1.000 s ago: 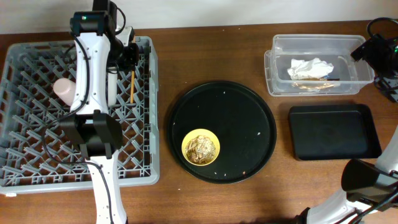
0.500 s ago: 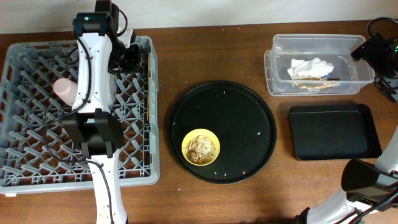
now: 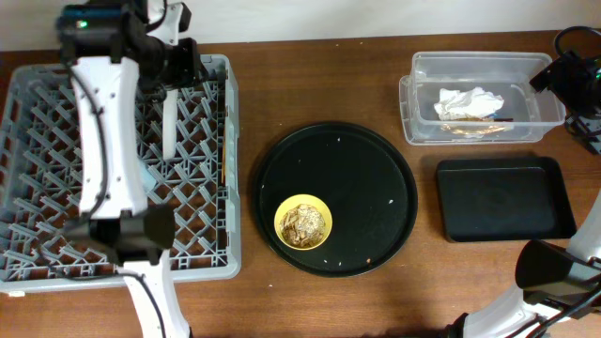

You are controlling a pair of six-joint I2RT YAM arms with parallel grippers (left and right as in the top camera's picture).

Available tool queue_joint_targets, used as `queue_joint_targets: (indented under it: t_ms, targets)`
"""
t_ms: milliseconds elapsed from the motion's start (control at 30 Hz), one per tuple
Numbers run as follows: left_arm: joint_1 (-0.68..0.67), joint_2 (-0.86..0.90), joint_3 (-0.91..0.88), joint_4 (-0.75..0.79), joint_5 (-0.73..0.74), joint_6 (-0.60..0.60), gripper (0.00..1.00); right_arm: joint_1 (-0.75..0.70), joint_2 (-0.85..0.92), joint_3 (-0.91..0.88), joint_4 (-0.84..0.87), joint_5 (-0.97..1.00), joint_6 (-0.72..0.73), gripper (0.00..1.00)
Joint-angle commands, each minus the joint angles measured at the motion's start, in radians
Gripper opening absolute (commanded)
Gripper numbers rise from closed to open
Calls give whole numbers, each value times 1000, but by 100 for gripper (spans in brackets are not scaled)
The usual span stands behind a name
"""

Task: Sort waste into correct bins and load items into the dishwasher rack

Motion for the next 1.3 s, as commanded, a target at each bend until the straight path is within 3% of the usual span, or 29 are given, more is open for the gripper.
queue_joint_targets:
  t_ms: [0,33,200,300,367,500,667,833,1033,1100,1167,1267]
  targets:
    - [-2,-101,18,-35,54,-10,27,-3,-1,0,-5,13,6,99]
    - [-2,-121,18,-35,54,-10,28,-3,-1,0,-5,13,6,99]
    - [-11,-219,18,-35,43,-10,75,-3,-1,0,-5,13,6,99]
    - [-7,-262,18,-35,-57,-33,87,-3,-1,0,-5,13,6,99]
    - [29,-292,18,-35,-150,-132,99,-3,-1,0,-5,13,6,99]
    - [182,-318,18,-35,-183,-272,99,-3,-1,0,-5,13,6,99]
    - [290,-318,17,-35,-183,-271,99,-3,-1,0,-5,13,6,99]
    - [303,-318,17,-35,-200,-267,99,-3,-1,0,-5,13,6,99]
    - [303,-318,17,-35,-199,-267,99,-3,-1,0,-6,-159,8,99]
    - [303,-318,17,-35,-199,-267,99,-2,-1,-1,-6,-309,-80,99]
    - [303,-318,17,-35,-199,-267,99,41,-2,-1,-6,-580,-286,99]
    - [303,-318,17,-35,-199,-267,99,169,-8,-2,-6,-621,-333,99]
